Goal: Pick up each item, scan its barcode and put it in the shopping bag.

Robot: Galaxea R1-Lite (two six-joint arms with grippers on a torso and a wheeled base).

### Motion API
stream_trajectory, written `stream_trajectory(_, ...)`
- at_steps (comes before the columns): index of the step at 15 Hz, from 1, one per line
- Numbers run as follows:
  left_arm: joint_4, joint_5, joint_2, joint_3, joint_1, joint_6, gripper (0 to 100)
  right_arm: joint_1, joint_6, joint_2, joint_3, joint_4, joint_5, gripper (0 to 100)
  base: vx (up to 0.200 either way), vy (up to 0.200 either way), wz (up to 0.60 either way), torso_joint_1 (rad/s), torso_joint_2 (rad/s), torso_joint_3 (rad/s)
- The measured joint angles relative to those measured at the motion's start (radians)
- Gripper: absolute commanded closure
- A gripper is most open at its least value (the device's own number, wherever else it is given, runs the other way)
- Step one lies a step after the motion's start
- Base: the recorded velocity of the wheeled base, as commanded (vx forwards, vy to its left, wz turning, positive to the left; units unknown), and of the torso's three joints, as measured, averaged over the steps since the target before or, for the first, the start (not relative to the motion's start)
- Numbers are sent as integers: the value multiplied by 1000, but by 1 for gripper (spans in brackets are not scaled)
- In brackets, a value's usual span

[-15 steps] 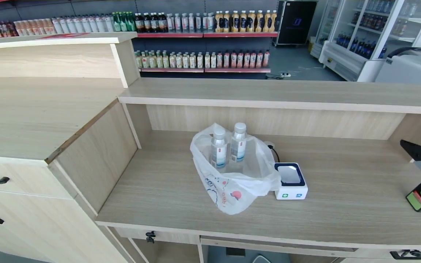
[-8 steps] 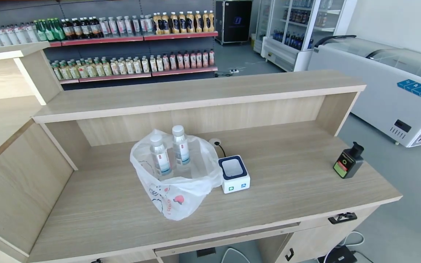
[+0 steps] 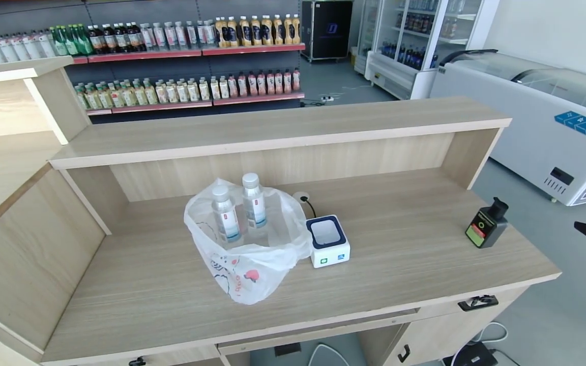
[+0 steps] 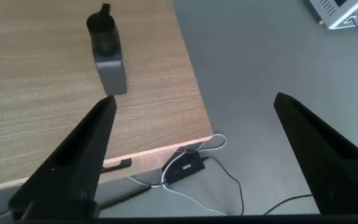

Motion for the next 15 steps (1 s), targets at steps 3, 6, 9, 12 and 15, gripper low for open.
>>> stream_trajectory(3, 0, 0, 0, 0, 1, 0, 0, 32, -20, 119, -110, -2, 13, 0, 0, 0, 0, 0, 0, 0)
stream_trajectory(6, 0, 0, 0, 0, 1, 0, 0, 90, -27, 212, -159, -71, 14, 0, 0, 0, 0, 0, 0, 0)
stream_trajectory(9, 0, 0, 0, 0, 1, 0, 0, 135, -29, 285, -159, -150, 14, 0, 0, 0, 0, 0, 0, 0)
stream_trajectory(12, 0, 0, 0, 0, 1, 0, 0, 191, -29, 349, -166, -207, 14, 0, 0, 0, 0, 0, 0, 0)
stream_trajectory(15, 0, 0, 0, 0, 1, 0, 0, 235, -27, 402, -168, -278, 14, 0, 0, 0, 0, 0, 0, 0)
